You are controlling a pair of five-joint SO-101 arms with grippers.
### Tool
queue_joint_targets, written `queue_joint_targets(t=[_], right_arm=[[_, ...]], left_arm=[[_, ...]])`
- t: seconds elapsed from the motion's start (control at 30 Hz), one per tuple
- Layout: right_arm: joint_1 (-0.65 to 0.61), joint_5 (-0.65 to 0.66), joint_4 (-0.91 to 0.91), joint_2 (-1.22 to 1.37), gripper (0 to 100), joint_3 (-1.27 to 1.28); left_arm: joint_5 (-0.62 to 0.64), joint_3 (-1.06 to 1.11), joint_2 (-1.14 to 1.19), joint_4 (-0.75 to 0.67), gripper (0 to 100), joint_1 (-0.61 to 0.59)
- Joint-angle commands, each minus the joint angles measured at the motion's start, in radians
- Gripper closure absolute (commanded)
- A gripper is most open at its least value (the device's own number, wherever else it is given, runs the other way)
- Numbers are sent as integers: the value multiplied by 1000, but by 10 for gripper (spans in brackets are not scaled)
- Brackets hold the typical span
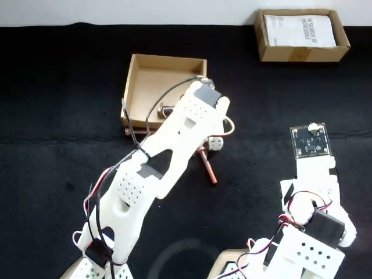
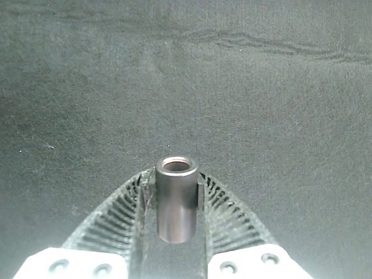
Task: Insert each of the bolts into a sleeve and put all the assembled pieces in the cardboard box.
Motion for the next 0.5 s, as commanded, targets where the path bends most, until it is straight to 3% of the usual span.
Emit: queue_joint_targets(t=[0.0,0.37,0.47], right_arm=[[-10,12,-18,-15,991,-2],[-10,14,-18,-12,991,-2],[-12,14,-19,-12,991,-2]], left_arm=[[3,-35,28,-31,864,5],[3,-35,68,-71,872,10],[3,-35,68,-69,967,4]])
